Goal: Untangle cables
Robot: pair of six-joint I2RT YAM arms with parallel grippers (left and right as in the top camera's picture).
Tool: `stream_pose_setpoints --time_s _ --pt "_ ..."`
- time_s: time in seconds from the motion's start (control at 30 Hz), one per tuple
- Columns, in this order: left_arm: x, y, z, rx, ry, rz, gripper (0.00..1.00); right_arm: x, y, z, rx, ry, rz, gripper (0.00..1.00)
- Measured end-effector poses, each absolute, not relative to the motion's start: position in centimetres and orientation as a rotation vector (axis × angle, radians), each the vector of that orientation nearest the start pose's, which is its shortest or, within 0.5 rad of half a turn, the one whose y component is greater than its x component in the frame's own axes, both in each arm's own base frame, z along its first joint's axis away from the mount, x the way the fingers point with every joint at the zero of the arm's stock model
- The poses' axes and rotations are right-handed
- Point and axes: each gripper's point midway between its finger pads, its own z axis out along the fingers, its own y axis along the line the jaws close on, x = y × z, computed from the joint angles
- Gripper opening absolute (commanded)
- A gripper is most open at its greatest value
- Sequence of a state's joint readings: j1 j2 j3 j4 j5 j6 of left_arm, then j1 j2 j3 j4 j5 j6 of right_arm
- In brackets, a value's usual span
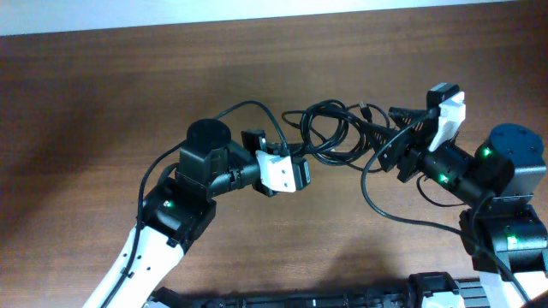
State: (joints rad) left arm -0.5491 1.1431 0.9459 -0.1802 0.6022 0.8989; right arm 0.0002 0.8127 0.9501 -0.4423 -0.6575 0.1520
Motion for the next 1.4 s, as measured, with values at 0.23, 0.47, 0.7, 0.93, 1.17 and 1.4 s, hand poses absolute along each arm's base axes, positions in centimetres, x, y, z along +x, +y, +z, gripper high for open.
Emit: stream_pose_setpoints --time_s 0.23,0.47,0.7,0.93,1.17,1.4 --pt "24.8 -27.6 29.0 1.569 1.023 -0.364 0.0 26.6 11.3 33.2 -0.427 1.831 0.72 0.56" --pt "25.6 -25.2 31.0 1.512 1.011 -0.289 0.0 26.0 11.6 32.5 -0.472 1.849 0.721 0.48" --pt "24.9 -25.1 31.6 1.514 0.973 -0.32 0.0 24.8 12.8 32.6 -0.574 1.818 0.792 0.34" --pt "24.6 -25.3 32.3 1.51 0.924 -0.329 0.0 24.0 13.1 32.0 -0.605 1.835 0.824 0.24" --pt "25.3 -25.1 32.8 1.49 0.925 -0.283 0.0 24.0 13.2 32.0 -0.623 1.827 0.817 0.44" --pt "26.9 -23.4 34.0 1.425 0.944 -0.219 0.0 23.9 13.2 31.9 -0.646 1.819 0.8 0.46"
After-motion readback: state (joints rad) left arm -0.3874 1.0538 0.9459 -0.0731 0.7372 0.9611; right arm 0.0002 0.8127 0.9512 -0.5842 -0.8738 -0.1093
